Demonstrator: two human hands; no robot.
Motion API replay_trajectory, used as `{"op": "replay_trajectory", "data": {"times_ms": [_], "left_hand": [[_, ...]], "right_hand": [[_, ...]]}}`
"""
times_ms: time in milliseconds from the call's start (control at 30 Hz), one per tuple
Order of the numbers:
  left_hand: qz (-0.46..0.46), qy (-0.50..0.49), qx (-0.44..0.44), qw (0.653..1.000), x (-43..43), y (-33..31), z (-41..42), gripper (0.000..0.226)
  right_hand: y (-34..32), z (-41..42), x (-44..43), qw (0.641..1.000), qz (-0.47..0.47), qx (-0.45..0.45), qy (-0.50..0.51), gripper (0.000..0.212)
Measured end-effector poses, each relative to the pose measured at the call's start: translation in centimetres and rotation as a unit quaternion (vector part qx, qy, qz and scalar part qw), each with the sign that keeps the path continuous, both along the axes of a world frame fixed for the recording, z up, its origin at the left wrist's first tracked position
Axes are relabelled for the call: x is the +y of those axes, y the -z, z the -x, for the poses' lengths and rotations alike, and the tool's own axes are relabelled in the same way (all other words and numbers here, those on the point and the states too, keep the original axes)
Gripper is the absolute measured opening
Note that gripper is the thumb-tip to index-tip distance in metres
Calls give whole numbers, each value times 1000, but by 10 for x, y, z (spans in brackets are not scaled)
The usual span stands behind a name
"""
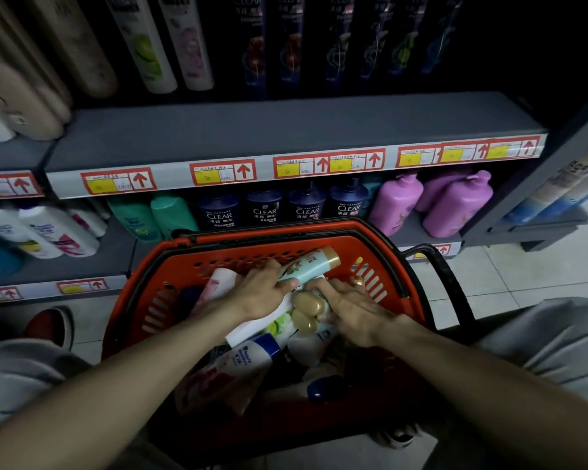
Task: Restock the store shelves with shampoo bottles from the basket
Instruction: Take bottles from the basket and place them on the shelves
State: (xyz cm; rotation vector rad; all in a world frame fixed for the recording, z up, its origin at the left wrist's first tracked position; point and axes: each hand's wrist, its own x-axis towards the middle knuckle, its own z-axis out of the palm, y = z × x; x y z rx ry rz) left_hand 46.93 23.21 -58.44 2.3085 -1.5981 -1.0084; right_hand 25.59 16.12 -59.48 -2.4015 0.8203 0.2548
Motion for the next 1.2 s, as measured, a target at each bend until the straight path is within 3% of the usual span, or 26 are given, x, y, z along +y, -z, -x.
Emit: {"op": "replay_trajectory", "data": {"times_ms": [200,267,333,433,500,600,700,767,833,900,1033,1200], "left_hand": [[17,-74,61,995,1,-11,-3,62],[19,-72,75,994,1,-14,-7,51],[27,-65,97,993,1,-17,-9,40],[52,-106,162,980,0,-27,-7,40],[79,-167,229,956,1,-38,-5,39],[149,-208,299,919,4,-56,-2,34],[210,-208,340,893,10,-71,0,36],[228,-200,350,886,13,-76,1,39],[234,-198,349,886,16,-78,-1,39],[240,-209,339,885,19,-80,-4,40],[245,-233,334,880,29,-83,-11,46],[262,-278,384,841,39,-94,-14,36]], "right_hand": [[-13,2,0,984,-67,-118,112,49],[-19,0,-1,963,-121,-187,152,33],[-28,-5,-3,928,-185,-253,200,27],[-43,-21,-6,839,-317,-342,279,45],[-52,-30,-7,782,-383,-374,320,57],[-65,-37,-13,733,-426,-391,358,69],[-78,-44,-15,721,-465,-358,368,69],[-82,-51,-12,755,-444,-332,351,67],[-85,-58,-5,772,-412,-311,371,82],[-87,-64,1,761,-399,-307,409,87],[-100,-67,0,735,-401,-324,440,69],[-115,-62,-1,687,-493,-359,395,51]]}}
